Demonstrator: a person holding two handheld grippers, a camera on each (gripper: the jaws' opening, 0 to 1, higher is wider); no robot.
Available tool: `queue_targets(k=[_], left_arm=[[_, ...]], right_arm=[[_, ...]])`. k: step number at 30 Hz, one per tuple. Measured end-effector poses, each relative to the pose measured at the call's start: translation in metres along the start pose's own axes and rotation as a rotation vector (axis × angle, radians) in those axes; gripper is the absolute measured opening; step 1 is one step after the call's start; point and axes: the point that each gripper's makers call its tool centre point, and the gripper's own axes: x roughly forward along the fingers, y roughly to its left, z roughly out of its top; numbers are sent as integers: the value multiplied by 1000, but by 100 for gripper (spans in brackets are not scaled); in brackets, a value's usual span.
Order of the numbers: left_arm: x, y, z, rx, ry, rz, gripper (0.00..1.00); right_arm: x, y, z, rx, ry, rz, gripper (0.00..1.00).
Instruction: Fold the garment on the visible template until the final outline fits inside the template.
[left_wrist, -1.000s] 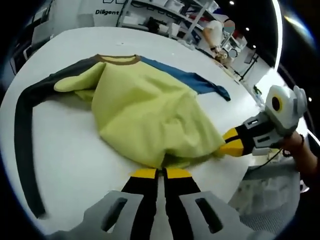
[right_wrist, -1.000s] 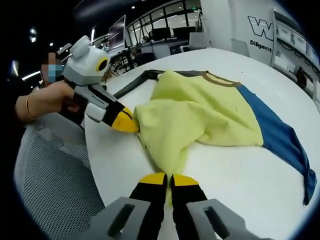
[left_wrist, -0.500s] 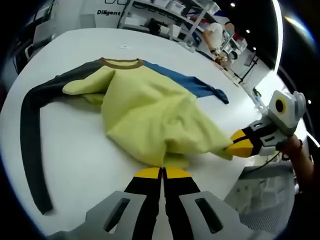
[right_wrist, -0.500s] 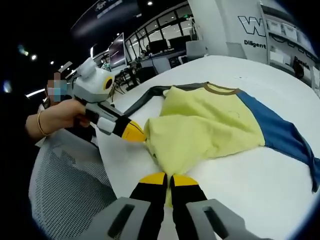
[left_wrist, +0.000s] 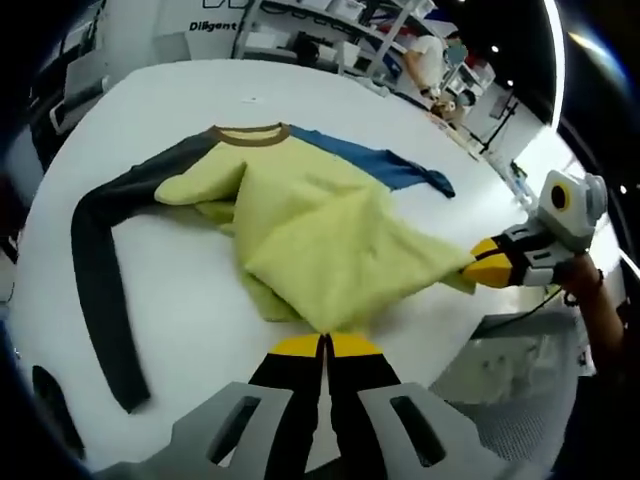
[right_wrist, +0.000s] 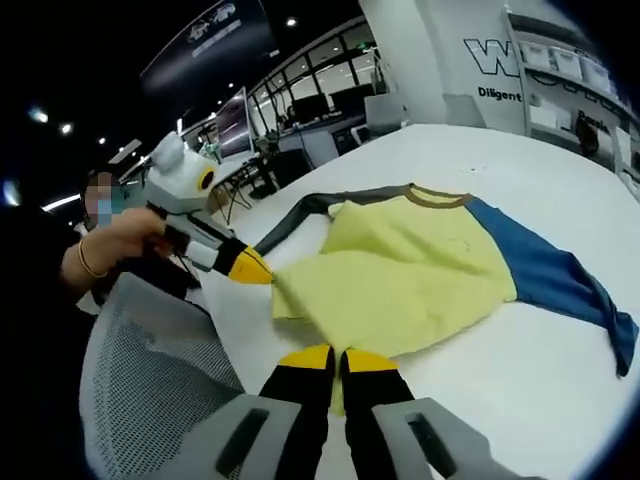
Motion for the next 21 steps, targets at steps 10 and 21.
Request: queue_targets(k=[10, 21], left_arm=[[-9, -25, -6, 70, 56, -59, 0], [-4, -30, -20, 111, 76, -102, 3]], right_arm=[[-12, -7, -14, -47, 99, -76, 0], [-8, -13, -41, -69, 210, -115, 0]])
